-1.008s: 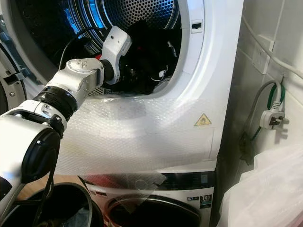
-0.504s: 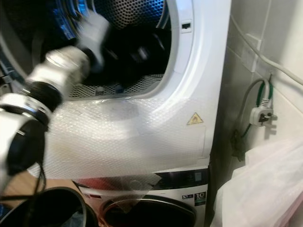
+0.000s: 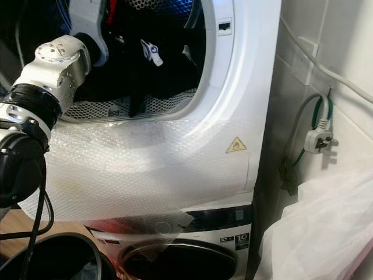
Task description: Clothes washing
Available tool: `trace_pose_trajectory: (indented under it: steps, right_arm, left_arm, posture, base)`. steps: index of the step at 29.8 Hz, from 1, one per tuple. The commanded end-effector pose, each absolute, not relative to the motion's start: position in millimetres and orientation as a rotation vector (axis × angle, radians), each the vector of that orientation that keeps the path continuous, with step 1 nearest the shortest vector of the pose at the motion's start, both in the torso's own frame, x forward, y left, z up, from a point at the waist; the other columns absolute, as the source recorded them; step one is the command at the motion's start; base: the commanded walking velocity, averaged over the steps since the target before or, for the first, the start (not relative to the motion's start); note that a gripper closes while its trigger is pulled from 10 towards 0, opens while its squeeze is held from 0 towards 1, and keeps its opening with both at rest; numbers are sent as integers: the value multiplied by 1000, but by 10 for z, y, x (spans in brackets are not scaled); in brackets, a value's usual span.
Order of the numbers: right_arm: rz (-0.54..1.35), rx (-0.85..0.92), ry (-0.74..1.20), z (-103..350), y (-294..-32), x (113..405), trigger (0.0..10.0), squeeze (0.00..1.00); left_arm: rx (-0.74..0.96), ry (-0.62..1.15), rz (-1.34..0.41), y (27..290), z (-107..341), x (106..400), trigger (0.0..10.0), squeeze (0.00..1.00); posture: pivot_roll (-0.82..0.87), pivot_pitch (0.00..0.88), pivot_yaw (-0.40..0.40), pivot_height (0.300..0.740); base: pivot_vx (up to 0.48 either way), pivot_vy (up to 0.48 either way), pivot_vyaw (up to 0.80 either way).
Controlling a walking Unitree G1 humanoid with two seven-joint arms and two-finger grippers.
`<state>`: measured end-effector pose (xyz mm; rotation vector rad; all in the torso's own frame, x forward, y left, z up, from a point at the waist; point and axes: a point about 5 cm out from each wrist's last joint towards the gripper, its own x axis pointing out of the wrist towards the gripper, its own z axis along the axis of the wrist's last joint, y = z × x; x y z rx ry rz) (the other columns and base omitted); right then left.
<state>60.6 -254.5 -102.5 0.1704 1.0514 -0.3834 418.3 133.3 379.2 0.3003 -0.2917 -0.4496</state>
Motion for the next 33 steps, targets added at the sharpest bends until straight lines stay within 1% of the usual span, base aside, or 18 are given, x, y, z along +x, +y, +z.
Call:
trace_pose_trajectory:
  steps: [1, 4, 5, 6, 7, 14, 17, 18, 19, 20, 22, 23, 26, 27, 28, 33]
  right_arm:
    - [-377, 184, 1056, -1044, -2485, 604, 10000, 0]
    - [-370, 183, 1062, -1048, -2475, 621, 10000, 0]
    - [-360, 179, 1065, -1050, -2464, 638, 10000, 0]
    - [-358, 178, 1065, -1051, -2459, 645, 10000, 0]
    - [-357, 179, 1064, -1051, -2456, 655, 10000, 0]
    - [-340, 182, 1054, -1050, -2417, 745, 10000, 0]
    - [-321, 186, 1054, -1057, -2368, 784, 10000, 0]
    - [-312, 189, 1055, -1061, -2337, 810, 10000, 0]
    - [-312, 189, 1055, -1061, -2337, 810, 10000, 0]
    - [-307, 193, 1056, -1065, -2308, 840, 10000, 0]
    - [-285, 191, 1057, -1066, -2268, 886, 10000, 0]
    - [-285, 191, 1057, -1066, -2268, 886, 10000, 0]
    - [-269, 191, 1050, -1058, -2239, 963, 10000, 0]
    - [-264, 192, 1049, -1055, -2232, 985, 10000, 0]
    - [-258, 193, 1045, -1049, -2223, 1025, 10000, 0]
    - [-251, 194, 1040, -1043, -2202, 1073, 10000, 0]
  left_arm:
    - [360, -237, -474, 1381, 3726, 4188, 10000, 0]
    - [392, -213, -403, 1429, 3721, 4206, 10000, 0]
    - [416, -183, -367, 1469, 3702, 4216, 10000, 690]
    - [419, -174, -368, 1476, 3694, 4217, 10000, 690]
    - [423, -163, -384, 1479, 3684, 4215, 10000, 1000]
    - [483, -160, -511, 1559, 3766, 4153, 10000, 1000]
    - [429, -176, -542, 1653, 3844, 4115, 10000, 1000]
    - [384, -189, -565, 1697, 3876, 4093, 10000, 1000]
    - [384, -189, -565, 1697, 3876, 4093, 10000, 1000]
    - [331, -207, -596, 1741, 3917, 4066, 10000, 1000]
    - [280, -225, -651, 1794, 3986, 4019, 10000, 1000]
    - [280, -225, -651, 1794, 3986, 4019, 10000, 1000]
    - [250, -239, -739, 1850, 4076, 3945, 10000, 1000]
    - [258, -229, -779, 1866, 4082, 3919, 10000, 1000]
    - [320, -191, -873, 1906, 4052, 3863, 10000, 1000]
    - [396, -149, -923, 2028, 4008, 3791, 10000, 1000]
  posture:
    - [-328, 0, 163, 740]
    - [-310, 0, 158, 740]
    - [-301, 0, 157, 740]
    - [-301, 0, 157, 740]
    - [-299, 0, 157, 740]
    - [-274, 0, 161, 740]
    - [-251, 0, 163, 740]
    - [-237, 0, 163, 740]
    - [-237, 0, 163, 740]
    - [-222, 0, 163, 740]
    - [-201, 0, 161, 740]
    - [-201, 0, 161, 740]
    - [-184, 0, 162, 740]
    - [-177, 0, 162, 740]
    - [-164, 0, 166, 740]
    - [-147, 0, 178, 740]
  base:
    - [0, 0, 0]
    - [0, 0, 0]
    - [0, 0, 0]
    - [0, 0, 0]
    - [0, 0, 0]
    - [0, 0, 0]
    - [0, 0, 0]
    - [0, 0, 0]
    - [0, 0, 0]
    - [0, 0, 0]
    - [0, 0, 0]
    - [0, 0, 0]
    - [0, 0, 0]
    - [0, 0, 0]
    - [0, 0, 0]
    - [0, 0, 0]
